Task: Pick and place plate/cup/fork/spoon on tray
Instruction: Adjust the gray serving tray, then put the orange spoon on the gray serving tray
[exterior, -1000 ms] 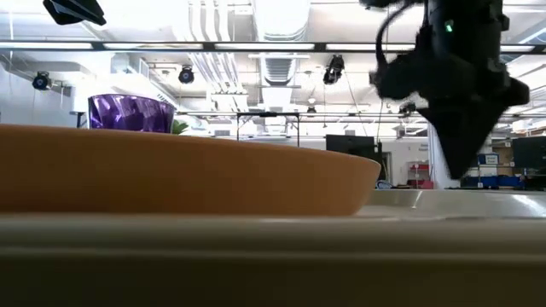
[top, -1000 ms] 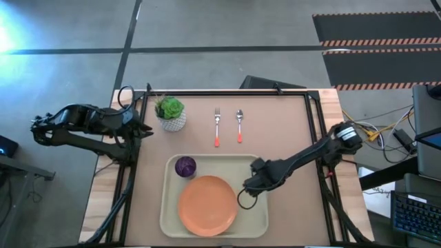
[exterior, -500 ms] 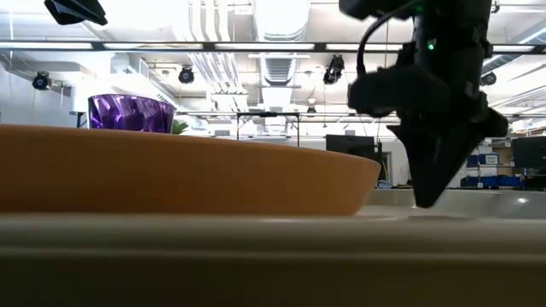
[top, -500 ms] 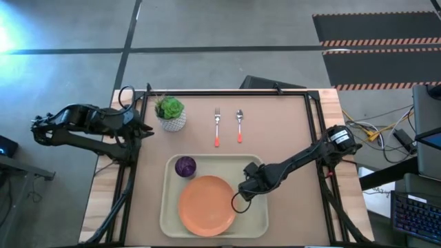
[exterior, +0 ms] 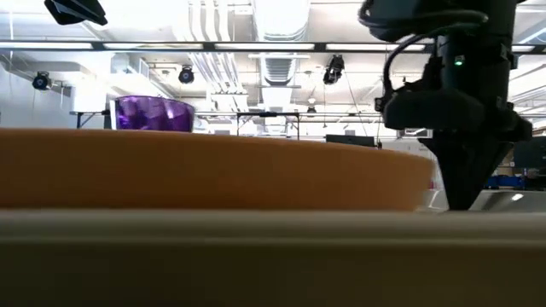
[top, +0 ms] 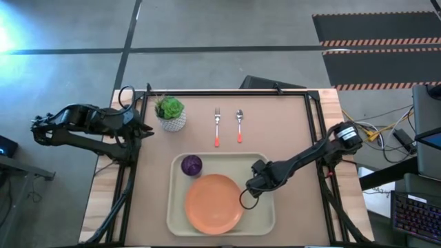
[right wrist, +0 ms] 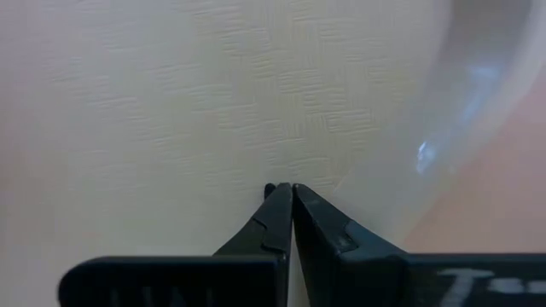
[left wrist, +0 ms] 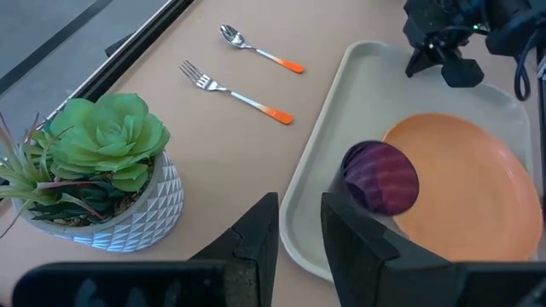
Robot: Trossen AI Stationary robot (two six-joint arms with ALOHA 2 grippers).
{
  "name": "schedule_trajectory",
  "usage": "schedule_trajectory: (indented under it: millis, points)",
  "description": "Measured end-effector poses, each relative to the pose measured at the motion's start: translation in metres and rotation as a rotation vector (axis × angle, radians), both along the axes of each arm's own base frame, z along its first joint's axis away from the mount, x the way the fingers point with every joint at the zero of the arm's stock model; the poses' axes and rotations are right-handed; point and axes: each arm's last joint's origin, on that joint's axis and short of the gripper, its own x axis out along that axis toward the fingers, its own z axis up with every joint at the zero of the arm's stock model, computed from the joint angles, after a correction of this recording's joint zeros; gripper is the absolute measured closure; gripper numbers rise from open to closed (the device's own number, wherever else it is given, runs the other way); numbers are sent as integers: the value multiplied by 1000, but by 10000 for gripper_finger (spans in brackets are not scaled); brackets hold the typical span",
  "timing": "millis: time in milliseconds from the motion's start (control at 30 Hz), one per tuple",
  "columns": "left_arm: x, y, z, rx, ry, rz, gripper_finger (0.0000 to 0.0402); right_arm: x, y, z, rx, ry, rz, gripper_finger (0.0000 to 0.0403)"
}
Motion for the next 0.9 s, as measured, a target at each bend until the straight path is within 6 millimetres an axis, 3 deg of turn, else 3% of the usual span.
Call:
schedule_trajectory:
  millis: [300,600,733,900]
  points:
    - [1,0,0,-1,1,1,329,-13,-6,16,13,-54,-39,394]
    - [0,0,0,0,1,0,329,20,-5,75,-100,-304,37,394]
    - [0,0,0,2,0,-2,329,37,-22,97,-178,-390,12,394]
    - [-2,0,1,6,-6,-6,329,55,-63,119,-228,-432,-12,381]
